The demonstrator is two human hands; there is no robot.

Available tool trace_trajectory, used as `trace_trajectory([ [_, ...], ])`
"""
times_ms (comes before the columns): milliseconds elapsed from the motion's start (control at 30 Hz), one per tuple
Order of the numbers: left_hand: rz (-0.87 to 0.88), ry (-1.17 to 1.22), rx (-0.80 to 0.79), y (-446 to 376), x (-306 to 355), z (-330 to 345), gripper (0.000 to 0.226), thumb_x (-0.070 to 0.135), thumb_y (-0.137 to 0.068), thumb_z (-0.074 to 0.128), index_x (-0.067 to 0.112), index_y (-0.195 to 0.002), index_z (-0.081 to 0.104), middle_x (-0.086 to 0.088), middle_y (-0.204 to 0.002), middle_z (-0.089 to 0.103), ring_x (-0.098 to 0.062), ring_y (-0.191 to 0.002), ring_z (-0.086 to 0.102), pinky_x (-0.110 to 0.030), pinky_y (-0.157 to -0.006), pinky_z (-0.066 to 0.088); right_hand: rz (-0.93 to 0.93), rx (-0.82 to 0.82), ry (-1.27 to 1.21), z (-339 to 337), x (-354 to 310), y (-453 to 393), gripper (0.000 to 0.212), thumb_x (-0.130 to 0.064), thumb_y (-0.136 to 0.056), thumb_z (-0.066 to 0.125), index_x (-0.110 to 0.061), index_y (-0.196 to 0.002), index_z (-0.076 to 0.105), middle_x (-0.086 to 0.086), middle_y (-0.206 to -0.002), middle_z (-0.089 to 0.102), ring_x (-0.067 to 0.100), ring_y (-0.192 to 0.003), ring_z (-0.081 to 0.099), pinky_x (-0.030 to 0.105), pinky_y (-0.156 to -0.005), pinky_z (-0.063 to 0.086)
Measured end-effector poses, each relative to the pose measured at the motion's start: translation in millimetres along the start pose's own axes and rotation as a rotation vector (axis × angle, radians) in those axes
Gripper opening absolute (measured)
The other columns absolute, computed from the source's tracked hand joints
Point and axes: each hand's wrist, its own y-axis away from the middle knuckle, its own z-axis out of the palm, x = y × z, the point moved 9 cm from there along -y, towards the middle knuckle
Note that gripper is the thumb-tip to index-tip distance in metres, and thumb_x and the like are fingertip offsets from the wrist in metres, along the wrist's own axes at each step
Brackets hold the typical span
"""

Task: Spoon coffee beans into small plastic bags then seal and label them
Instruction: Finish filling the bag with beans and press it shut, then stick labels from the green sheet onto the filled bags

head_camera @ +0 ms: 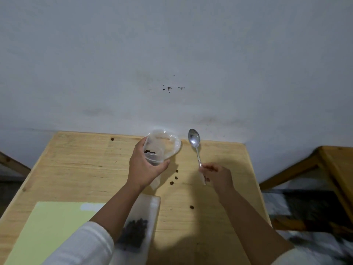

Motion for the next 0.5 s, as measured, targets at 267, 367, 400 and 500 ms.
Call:
trace_trajectory([
  [267, -0.018, -0.009, -0.027, 21.9, 1.3, 13.2, 0.100, 0.039, -0.060, 0.085, 0.016, -0.142, 0.033, 0.000, -0.141, 0.043, -0.015, -0.128, 0.040, -0.031, -0.105, 0.036, 0.185, 0.200, 0.079, -28.9, 56.9, -28.9, 0.017, -0.016, -0.076, 0.075, -0.010, -0.092, 0.072, 0.005, -0.086, 0.070, 0.017, -0.075, 0.062, 0.019, -0.058, 0.045],
  [367, -0.034, -0.004, -0.035, 27.2, -1.0, 17.1, 0.101, 0.039, -0.060, 0.085, 0.018, -0.143, 0.032, 0.002, -0.141, 0.041, -0.010, -0.128, 0.038, -0.026, -0.102, 0.033, 0.181, 0.196, 0.176, -26.5, 58.1, -39.7, 0.017, -0.019, -0.078, 0.073, -0.010, -0.092, 0.072, 0.004, -0.084, 0.068, 0.015, -0.073, 0.060, 0.017, -0.053, 0.042],
  [400, -0.038, -0.006, -0.039, 28.1, -1.2, 18.3, 0.101, 0.040, -0.060, 0.085, 0.018, -0.143, 0.032, 0.003, -0.141, 0.041, -0.008, -0.127, 0.037, -0.025, -0.102, 0.033, 0.176, 0.198, 0.204, -25.0, 57.9, -42.9, 0.018, -0.019, -0.078, 0.073, -0.010, -0.093, 0.072, 0.004, -0.086, 0.069, 0.015, -0.074, 0.060, 0.019, -0.056, 0.045],
  [500, -0.045, -0.007, -0.047, 29.3, -1.6, 20.5, 0.101, 0.039, -0.060, 0.085, 0.018, -0.143, 0.032, 0.003, -0.142, 0.041, -0.007, -0.128, 0.037, -0.024, -0.102, 0.032, 0.145, 0.223, 0.270, -20.6, 56.0, -51.5, 0.019, -0.021, -0.078, 0.074, -0.010, -0.093, 0.073, 0.005, -0.092, 0.072, 0.017, -0.080, 0.063, 0.028, -0.073, 0.052],
])
